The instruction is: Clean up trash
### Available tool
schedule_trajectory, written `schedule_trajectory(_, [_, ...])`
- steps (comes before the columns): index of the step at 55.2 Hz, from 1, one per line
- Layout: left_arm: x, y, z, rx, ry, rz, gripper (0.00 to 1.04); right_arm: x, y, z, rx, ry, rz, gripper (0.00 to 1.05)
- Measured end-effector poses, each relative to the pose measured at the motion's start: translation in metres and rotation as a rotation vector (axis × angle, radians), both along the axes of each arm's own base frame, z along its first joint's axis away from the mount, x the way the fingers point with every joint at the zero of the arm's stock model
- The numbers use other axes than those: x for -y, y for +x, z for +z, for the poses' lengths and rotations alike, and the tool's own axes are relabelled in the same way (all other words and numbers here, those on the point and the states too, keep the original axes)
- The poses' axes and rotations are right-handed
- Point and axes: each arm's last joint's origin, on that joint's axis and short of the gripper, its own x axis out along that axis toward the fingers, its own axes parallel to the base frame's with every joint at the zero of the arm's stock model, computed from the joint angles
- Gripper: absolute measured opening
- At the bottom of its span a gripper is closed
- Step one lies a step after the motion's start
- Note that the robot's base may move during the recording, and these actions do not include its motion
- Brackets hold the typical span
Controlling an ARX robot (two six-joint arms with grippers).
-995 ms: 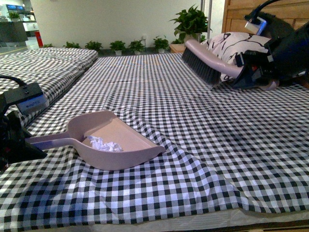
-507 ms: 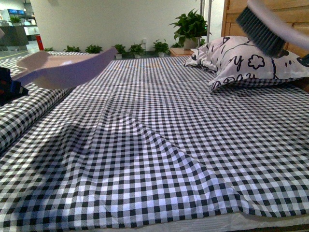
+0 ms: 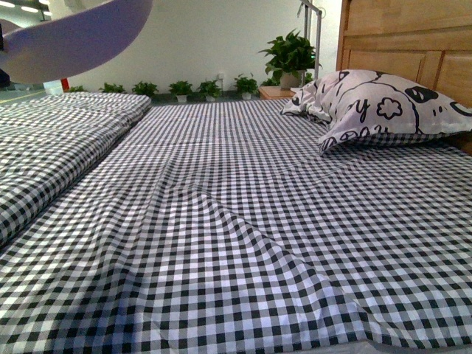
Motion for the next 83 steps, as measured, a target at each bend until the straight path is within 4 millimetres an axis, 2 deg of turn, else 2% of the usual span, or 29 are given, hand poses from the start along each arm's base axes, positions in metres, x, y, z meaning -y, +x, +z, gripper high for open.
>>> schedule_trajectory(14, [0.008, -0.044, 0.008, 0.047, 0.013, 0.042, 0.27, -0.002, -0.053, 0.024, 0.069, 0.055, 0.087, 0.19])
schedule_trajectory(24, [0.013, -0.071, 0.003, 0.062, 0.023, 0.041, 0.27, -0.008, -0.079, 0.031, 0.099, 0.086, 0.125, 0.19])
schedule_trajectory(31, [0.013, -0.081, -0.006, 0.043, 0.027, 0.051, 0.27, -0.017, -0.088, 0.030, 0.098, 0.111, 0.110, 0.19])
schedule_trajectory(36, [0.013, -0.087, -0.013, 0.029, 0.029, 0.062, 0.27, -0.032, -0.093, 0.026, 0.062, 0.159, 0.091, 0.19])
schedule_trajectory(46, [0.012, -0.095, -0.015, 0.031, 0.020, 0.059, 0.27, -0.062, -0.106, 0.027, -0.015, 0.222, 0.050, 0.19])
schedule_trajectory(52, [0.010, -0.101, -0.012, 0.048, 0.015, 0.064, 0.27, -0.075, -0.121, 0.025, -0.062, 0.247, 0.022, 0.19])
schedule_trajectory(64, [0.007, -0.112, -0.018, 0.047, 0.007, 0.083, 0.27, -0.082, -0.133, 0.023, -0.087, 0.261, 0.014, 0.19])
schedule_trajectory(83, [0.007, -0.120, -0.024, 0.041, -0.004, 0.089, 0.27, -0.086, -0.130, 0.019, -0.096, 0.248, -0.019, 0.19])
